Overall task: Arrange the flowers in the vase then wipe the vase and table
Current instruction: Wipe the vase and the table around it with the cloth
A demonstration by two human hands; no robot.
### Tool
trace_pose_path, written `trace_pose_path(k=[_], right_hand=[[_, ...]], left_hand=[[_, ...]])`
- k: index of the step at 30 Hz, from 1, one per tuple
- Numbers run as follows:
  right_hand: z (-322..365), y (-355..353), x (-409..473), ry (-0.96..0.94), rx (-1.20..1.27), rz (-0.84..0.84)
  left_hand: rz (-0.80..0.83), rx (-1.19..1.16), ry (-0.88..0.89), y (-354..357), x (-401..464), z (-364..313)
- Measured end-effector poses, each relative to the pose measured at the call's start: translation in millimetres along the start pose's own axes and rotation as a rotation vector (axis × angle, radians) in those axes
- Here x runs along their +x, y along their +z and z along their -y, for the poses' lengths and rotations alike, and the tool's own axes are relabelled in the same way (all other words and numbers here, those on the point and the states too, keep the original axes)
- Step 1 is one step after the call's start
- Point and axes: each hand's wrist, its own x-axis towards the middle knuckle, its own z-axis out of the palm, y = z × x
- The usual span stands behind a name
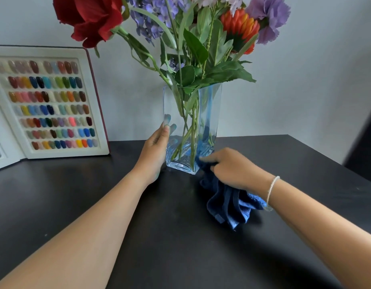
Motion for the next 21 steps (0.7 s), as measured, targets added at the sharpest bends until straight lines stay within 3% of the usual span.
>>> trace_pose_path(k=[3,6,12,21], right_hand=[[0,1,1,0.033,-0.032,0.117],[-9,-17,1,0.087,0.06,0.114],[-41,-58,21,0.22,0.097,-0.253],[-42,0,47,0.104,-0.171,-0.07]], left_hand=[[-0.001,-0.001,-0.005,-1,1,1],[-0.009,-0.006,-0.004,-1,1,1],[-0.017,-0.007,0.003,-1,0,0],[-0.017,-0.018,-0.019,0,2,0]])
